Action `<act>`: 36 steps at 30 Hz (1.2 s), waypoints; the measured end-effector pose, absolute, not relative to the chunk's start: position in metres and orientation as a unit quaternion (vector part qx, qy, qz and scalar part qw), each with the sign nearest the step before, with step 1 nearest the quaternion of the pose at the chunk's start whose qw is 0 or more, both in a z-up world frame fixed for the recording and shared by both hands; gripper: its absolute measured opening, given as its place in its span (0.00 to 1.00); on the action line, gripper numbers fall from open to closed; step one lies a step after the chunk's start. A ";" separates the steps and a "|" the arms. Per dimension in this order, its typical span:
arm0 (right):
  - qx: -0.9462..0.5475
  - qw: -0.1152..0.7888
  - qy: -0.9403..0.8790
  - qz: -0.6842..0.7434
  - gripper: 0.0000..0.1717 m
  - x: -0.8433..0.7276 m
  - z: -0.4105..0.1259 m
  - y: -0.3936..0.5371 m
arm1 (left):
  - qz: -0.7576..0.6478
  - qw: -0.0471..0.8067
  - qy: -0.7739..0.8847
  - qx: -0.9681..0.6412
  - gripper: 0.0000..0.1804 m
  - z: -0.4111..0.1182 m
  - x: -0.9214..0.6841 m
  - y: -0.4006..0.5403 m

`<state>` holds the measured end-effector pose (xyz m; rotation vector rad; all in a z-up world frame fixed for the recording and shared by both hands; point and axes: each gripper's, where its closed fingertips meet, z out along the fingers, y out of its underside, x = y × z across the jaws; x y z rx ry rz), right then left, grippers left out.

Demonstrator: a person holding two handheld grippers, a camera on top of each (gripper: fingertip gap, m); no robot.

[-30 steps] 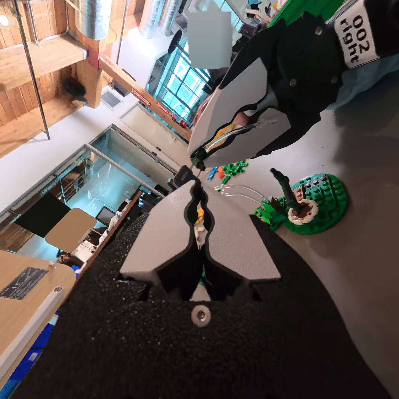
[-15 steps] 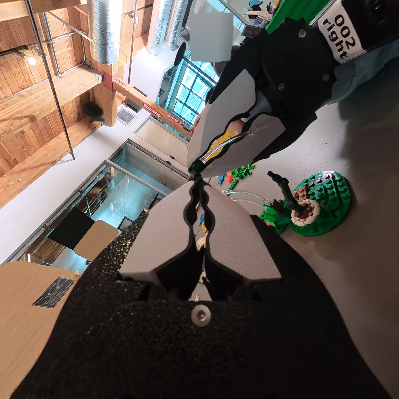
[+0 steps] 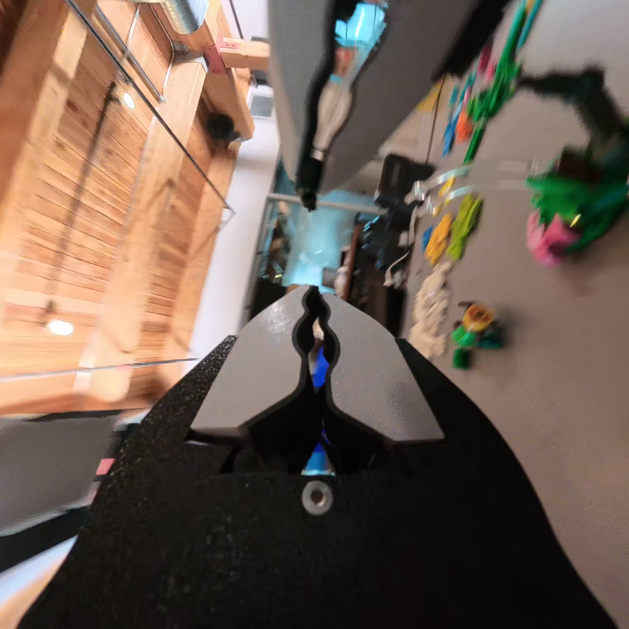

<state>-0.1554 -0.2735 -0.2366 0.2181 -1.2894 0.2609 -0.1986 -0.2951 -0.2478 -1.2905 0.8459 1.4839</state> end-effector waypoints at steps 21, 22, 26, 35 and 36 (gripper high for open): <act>0.075 0.751 -0.644 0.122 0.03 -0.163 -0.245 -0.272 | -0.025 0.659 0.151 -0.737 0.07 -0.265 -0.158 -0.287; 0.077 0.752 -0.644 0.122 0.03 -0.163 -0.245 -0.273 | -0.065 0.667 0.134 -0.730 0.07 -0.260 -0.157 -0.289; 0.083 0.755 -0.639 0.121 0.03 -0.162 -0.245 -0.274 | -0.194 0.656 0.095 -0.723 0.12 -0.258 -0.150 -0.291; 0.098 0.760 -0.632 0.113 0.03 -0.160 -0.245 -0.277 | -0.299 0.635 0.054 -0.710 0.07 -0.258 -0.147 -0.292; 0.099 0.761 -0.632 0.111 0.03 -0.160 -0.245 -0.277 | -0.298 0.633 0.054 -0.713 0.06 -0.259 -0.145 -0.292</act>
